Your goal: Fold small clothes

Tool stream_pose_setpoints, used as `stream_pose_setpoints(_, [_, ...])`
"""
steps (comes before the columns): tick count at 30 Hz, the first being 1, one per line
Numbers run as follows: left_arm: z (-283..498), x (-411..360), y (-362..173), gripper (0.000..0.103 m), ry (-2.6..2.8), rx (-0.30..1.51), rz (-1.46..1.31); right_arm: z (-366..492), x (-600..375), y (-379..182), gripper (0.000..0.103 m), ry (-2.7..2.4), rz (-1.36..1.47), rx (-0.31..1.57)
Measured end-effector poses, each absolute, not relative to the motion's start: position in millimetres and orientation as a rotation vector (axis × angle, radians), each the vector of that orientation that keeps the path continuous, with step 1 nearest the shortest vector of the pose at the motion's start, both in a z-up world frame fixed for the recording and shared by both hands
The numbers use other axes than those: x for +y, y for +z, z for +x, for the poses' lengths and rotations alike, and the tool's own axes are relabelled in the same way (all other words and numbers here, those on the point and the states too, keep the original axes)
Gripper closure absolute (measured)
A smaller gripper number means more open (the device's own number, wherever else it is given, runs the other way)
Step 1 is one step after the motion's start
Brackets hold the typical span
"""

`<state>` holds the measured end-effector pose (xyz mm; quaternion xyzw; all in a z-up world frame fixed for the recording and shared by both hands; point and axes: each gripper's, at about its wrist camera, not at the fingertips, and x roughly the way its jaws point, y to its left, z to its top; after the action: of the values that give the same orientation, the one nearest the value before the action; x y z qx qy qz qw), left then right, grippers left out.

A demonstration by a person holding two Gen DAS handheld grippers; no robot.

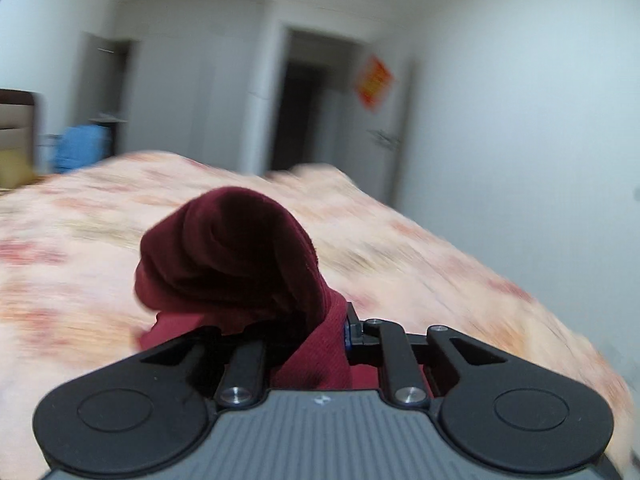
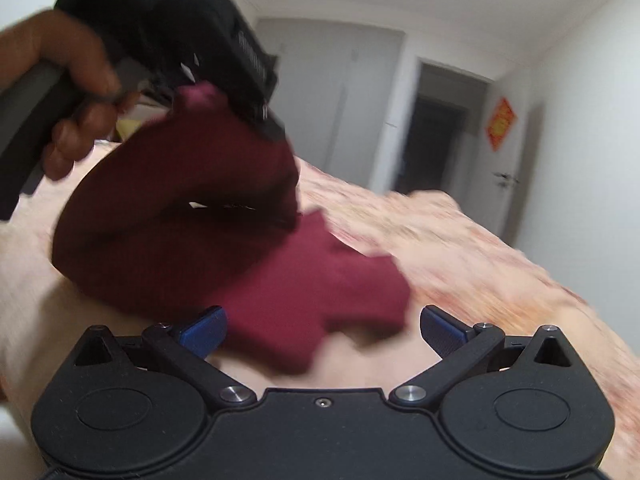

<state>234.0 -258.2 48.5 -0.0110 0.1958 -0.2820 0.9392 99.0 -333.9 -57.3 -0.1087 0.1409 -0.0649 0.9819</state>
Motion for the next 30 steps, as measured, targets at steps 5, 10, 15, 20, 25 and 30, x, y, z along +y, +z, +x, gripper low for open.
stream_pose_setpoints(5, [236.7, -305.0, 11.2, 0.082, -0.637, 0.583, 0.025, 81.8, -357.1, -68.6, 0.000, -0.196, -0.178, 0.339])
stream_pose_setpoints(10, [247.7, -289.3, 0.3, 0.058, -0.707, 0.638, -0.104, 81.2, -366.1, -77.3, 0.000, -0.196, -0.127, 0.365])
stream_pose_setpoints(15, [243.3, -271.9, 8.4, 0.029, -0.742, 0.613, -0.135, 82.1, -367.5, -77.9, 0.000, -0.218, -0.107, 0.349])
stream_pose_setpoints(20, [233.7, -269.5, 22.9, 0.008, -0.808, 0.536, -0.149, 82.6, -367.4, -76.6, 0.000, -0.222, -0.088, 0.358])
stream_pose_setpoints(25, [237.8, -293.5, 40.0, 0.005, -0.890, 0.488, -0.103, 86.0, -363.8, -75.4, 0.000, -0.237, -0.068, 0.377])
stream_pose_setpoints(30, [248.3, -315.5, 37.1, 0.005, -0.976, 0.572, -0.133, 81.5, -362.8, -72.2, 0.000, -0.263, -0.076, 0.384])
